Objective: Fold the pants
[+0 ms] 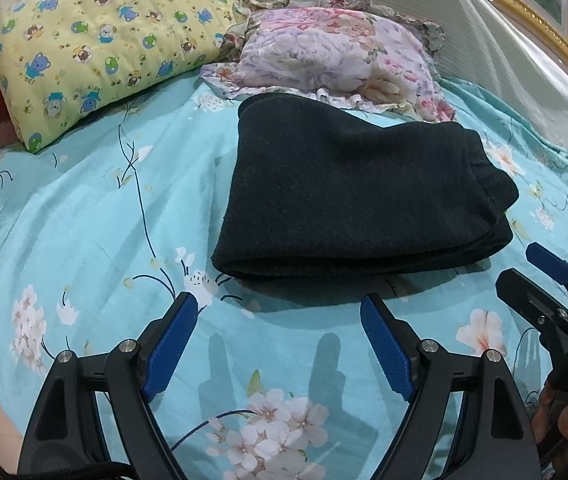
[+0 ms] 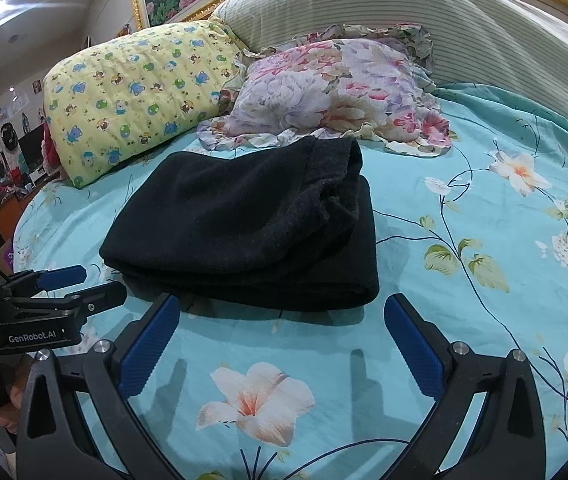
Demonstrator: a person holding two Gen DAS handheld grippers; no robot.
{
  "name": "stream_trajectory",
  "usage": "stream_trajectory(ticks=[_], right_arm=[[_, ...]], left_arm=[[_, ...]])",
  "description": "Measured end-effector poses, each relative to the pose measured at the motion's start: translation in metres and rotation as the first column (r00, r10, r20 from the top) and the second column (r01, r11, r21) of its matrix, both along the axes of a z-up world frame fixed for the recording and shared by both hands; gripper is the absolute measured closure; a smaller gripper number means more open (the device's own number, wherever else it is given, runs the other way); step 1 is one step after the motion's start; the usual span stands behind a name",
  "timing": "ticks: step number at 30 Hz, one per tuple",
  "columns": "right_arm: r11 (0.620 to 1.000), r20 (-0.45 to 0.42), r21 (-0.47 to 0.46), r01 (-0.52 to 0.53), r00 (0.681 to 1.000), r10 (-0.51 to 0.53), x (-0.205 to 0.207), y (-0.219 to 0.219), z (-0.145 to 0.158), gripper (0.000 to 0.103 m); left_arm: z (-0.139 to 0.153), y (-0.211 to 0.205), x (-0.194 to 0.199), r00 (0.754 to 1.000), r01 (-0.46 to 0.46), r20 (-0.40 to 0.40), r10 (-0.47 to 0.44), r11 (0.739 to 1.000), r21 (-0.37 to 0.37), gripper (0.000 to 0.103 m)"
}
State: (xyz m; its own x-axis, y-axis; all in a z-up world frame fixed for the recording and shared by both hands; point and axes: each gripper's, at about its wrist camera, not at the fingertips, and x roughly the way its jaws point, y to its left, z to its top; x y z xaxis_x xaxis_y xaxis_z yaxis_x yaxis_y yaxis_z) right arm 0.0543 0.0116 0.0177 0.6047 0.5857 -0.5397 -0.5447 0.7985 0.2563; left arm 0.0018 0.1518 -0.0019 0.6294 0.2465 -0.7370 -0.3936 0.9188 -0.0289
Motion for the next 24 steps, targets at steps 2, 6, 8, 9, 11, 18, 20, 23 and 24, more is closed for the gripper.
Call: stream_trajectory(ticks=[2, 6, 8, 9, 11, 18, 20, 23, 24], right_arm=[[1.0, 0.003, -0.006, -0.006, 1.0, 0.006, 0.0, 0.002, -0.001, 0.001], [1.0, 0.004, -0.007, -0.006, 1.0, 0.006, 0.001, 0.005, -0.002, 0.001], [1.0, 0.006, -0.006, -0.009, 1.0, 0.009, 0.001, 0.007, -0.002, 0.001], [1.0, 0.007, -0.008, -0.009, 1.0, 0.009, 0.001, 0.008, -0.002, 0.001], [1.0, 0.01, -0.005, -0.017, 1.0, 0.017, 0.001, 0.01, -0.002, 0.001], [0.999, 0.045, 0.007, -0.037, 0.998, 0.036, -0.002, 0.017, 0.001, 0.001], [0.999, 0.048, -0.002, -0.037, 0.998, 0.037, -0.002, 0.019, 0.0, 0.001], [0.999, 0.041, -0.009, -0.046, 0.998, 0.046, -0.002, 0.023, -0.002, 0.001], [0.999, 0.041, -0.011, -0.047, 0.998, 0.047, -0.002, 0.023, -0.002, 0.001]], left_arm=[[-0.001, -0.002, 0.0, 1.0, 0.006, 0.0, -0.006, 1.0, 0.006, 0.019], [-0.002, -0.002, 0.001, 1.0, 0.01, 0.001, -0.01, 1.0, 0.01, 0.019], [-0.003, -0.002, 0.001, 1.0, 0.008, 0.002, -0.008, 1.0, 0.01, 0.019], [-0.003, -0.002, 0.001, 1.0, 0.006, 0.005, -0.006, 1.0, 0.01, 0.019], [-0.004, -0.001, 0.0, 1.0, 0.003, 0.009, -0.004, 1.0, 0.01, 0.019], [-0.004, 0.0, -0.001, 1.0, -0.001, 0.026, 0.001, 1.0, 0.021, 0.019], [-0.004, 0.0, 0.0, 1.0, 0.001, 0.027, -0.001, 1.0, 0.023, 0.019], [-0.005, 0.0, 0.0, 1.0, 0.002, 0.026, -0.002, 1.0, 0.025, 0.019], [-0.005, 0.0, 0.001, 1.0, 0.002, 0.026, -0.002, 1.0, 0.025, 0.019]])
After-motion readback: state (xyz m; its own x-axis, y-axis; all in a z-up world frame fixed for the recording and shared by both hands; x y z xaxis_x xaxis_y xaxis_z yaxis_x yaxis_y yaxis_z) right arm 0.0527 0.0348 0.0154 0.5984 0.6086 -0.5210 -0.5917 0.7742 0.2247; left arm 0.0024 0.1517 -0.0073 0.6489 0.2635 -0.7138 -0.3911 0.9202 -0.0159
